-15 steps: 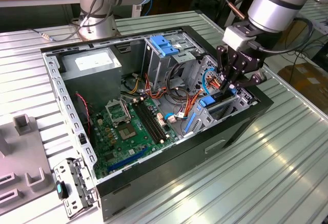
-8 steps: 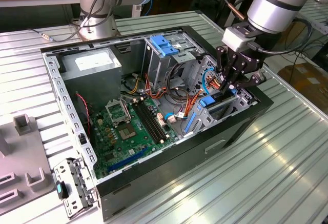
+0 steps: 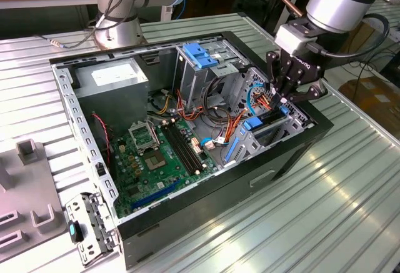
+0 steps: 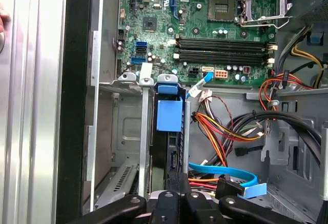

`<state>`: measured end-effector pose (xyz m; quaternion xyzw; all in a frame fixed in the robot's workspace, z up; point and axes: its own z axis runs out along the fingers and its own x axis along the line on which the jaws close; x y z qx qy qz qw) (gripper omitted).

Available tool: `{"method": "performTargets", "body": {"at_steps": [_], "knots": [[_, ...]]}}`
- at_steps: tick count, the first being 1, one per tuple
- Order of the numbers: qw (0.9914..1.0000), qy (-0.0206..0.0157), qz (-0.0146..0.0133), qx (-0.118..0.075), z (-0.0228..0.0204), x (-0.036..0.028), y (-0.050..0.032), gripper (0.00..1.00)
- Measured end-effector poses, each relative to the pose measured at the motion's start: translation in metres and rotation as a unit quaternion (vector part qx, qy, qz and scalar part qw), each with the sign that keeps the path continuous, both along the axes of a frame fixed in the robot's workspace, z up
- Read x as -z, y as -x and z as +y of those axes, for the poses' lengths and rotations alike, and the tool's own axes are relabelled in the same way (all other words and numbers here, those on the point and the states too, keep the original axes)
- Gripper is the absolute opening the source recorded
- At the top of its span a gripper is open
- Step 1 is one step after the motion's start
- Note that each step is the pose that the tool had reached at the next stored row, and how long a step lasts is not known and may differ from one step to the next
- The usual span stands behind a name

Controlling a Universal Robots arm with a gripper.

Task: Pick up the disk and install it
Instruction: 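Insert the first disk wire, then insert the second disk wire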

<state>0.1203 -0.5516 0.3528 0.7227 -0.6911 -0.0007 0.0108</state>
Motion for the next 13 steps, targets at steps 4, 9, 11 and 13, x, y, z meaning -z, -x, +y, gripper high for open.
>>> {"method": "performTargets", "body": {"at_steps": [4,9,11,13], "knots": [[1.0,0.0,0.0,0.0,0.0,0.0,0.0,0.11],[1.0,0.0,0.0,0.0,0.0,-0.0002,0.0002,0.11],[1.0,0.0,0.0,0.0,0.0,-0.0003,0.0006,0.11],[1.0,0.0,0.0,0.0,0.0,-0.0002,0.0015,0.11]]}}
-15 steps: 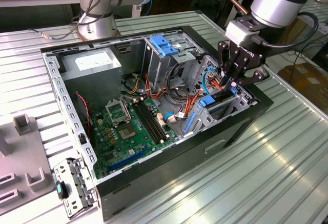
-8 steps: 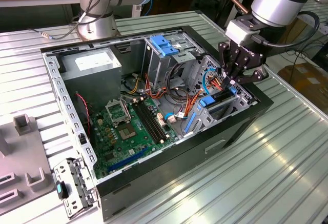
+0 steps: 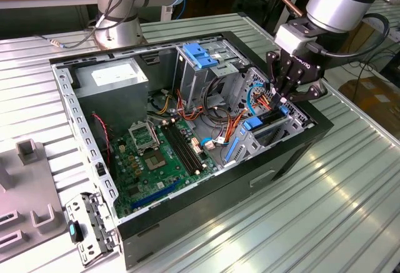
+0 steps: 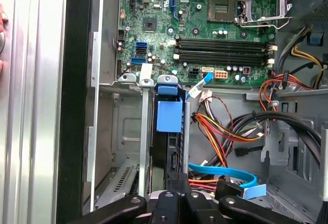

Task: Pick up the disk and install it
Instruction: 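Insert the second disk wire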

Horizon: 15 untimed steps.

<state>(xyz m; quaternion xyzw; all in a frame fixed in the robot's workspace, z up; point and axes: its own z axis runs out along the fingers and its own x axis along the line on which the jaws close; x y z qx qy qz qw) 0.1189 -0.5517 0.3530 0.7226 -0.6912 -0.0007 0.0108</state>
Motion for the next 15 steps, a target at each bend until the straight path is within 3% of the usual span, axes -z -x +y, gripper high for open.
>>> {"method": "performTargets", "body": {"at_steps": [15], "knots": [[1.0,0.0,0.0,0.0,0.0001,-0.0001,0.0043,0.11]]}}
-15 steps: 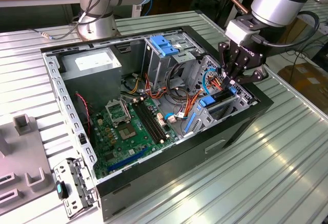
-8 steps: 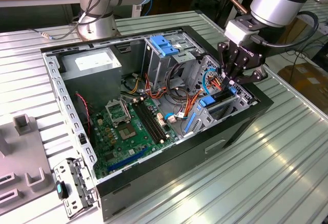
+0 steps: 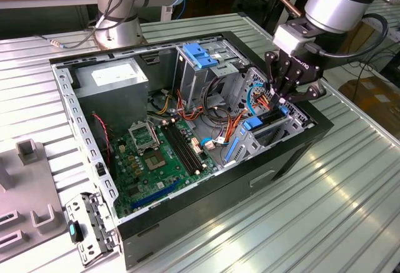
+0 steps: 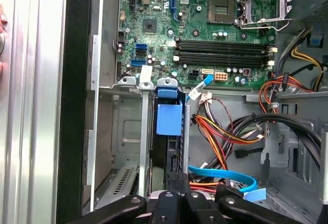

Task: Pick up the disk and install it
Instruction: 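Insert the second disk wire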

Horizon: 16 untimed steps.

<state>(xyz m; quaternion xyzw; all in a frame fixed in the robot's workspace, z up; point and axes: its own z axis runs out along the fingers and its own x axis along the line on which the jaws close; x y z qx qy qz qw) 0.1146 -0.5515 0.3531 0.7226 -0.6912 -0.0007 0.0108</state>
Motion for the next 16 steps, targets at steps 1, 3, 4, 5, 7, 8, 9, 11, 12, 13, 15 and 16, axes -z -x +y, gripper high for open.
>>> {"method": "performTargets", "body": {"at_steps": [1,3,4,5,7,8,9,11,12,13,15,16], "knots": [[1.0,0.0,0.0,0.0,-0.0001,0.0001,0.0017,0.11],[1.0,0.0,0.0,0.0,-0.0001,0.0,0.0061,0.11],[1.0,-0.0001,0.0,0.0,-0.0001,0.0001,0.0078,0.11],[1.0,-0.0001,0.0,0.0,-0.0002,-0.0001,0.0086,0.11],[1.0,0.0,0.0,0.0,-0.0001,-0.0058,0.0089,0.11],[1.0,-0.0001,0.0,0.0,-0.0001,-0.0086,0.009,0.11],[1.0,-0.0001,0.0,0.0,-0.0001,-0.0114,0.009,0.11],[1.0,-0.0001,0.0,0.0,-0.0001,-0.017,0.009,0.11],[1.0,-0.0001,0.0,0.0,-0.0001,-0.0188,0.009,0.11],[1.0,-0.0001,0.0,0.0,-0.0001,-0.0206,0.009,0.11],[1.0,-0.0001,0.0,0.0,-0.0001,-0.0241,0.009,0.11],[1.0,-0.0001,0.0,0.0,-0.0001,-0.0268,0.009,0.11]]}}
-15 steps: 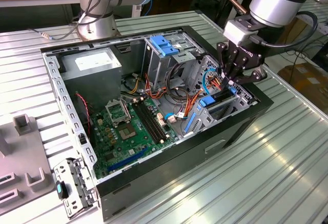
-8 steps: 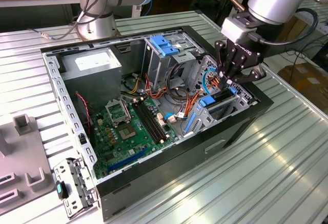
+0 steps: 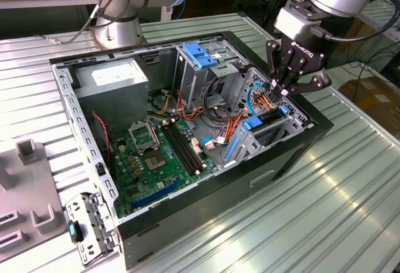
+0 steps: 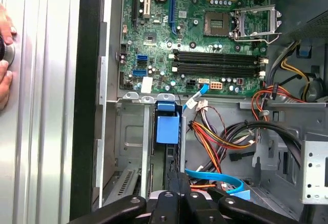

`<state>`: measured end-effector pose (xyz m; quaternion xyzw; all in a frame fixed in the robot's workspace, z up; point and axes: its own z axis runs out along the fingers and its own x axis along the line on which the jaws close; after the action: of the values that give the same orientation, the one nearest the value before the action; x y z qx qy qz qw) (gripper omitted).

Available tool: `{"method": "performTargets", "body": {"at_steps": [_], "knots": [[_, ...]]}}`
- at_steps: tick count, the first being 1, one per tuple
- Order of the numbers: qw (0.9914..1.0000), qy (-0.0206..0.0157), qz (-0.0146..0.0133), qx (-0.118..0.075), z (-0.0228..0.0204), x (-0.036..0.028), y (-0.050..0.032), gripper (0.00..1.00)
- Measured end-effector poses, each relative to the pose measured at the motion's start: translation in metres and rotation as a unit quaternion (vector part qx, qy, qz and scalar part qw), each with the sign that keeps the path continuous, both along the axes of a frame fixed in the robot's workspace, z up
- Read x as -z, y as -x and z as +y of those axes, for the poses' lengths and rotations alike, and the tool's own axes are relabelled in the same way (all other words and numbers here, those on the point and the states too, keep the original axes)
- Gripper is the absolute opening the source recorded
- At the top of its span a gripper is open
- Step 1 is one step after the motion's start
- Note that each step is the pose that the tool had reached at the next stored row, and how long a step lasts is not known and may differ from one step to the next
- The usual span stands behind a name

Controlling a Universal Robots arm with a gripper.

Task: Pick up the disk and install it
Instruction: 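Insert the second disk wire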

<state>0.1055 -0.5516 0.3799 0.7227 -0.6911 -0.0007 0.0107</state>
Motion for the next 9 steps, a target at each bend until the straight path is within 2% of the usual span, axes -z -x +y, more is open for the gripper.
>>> {"method": "performTargets", "body": {"at_steps": [7,9], "knots": [[1.0,-0.001,0.0,0.0,0.0001,-0.0124,0.0003,0.11],[1.0,-0.0012,0.0,0.0,0.0015,-0.0125,0.0008,0.11]]}}
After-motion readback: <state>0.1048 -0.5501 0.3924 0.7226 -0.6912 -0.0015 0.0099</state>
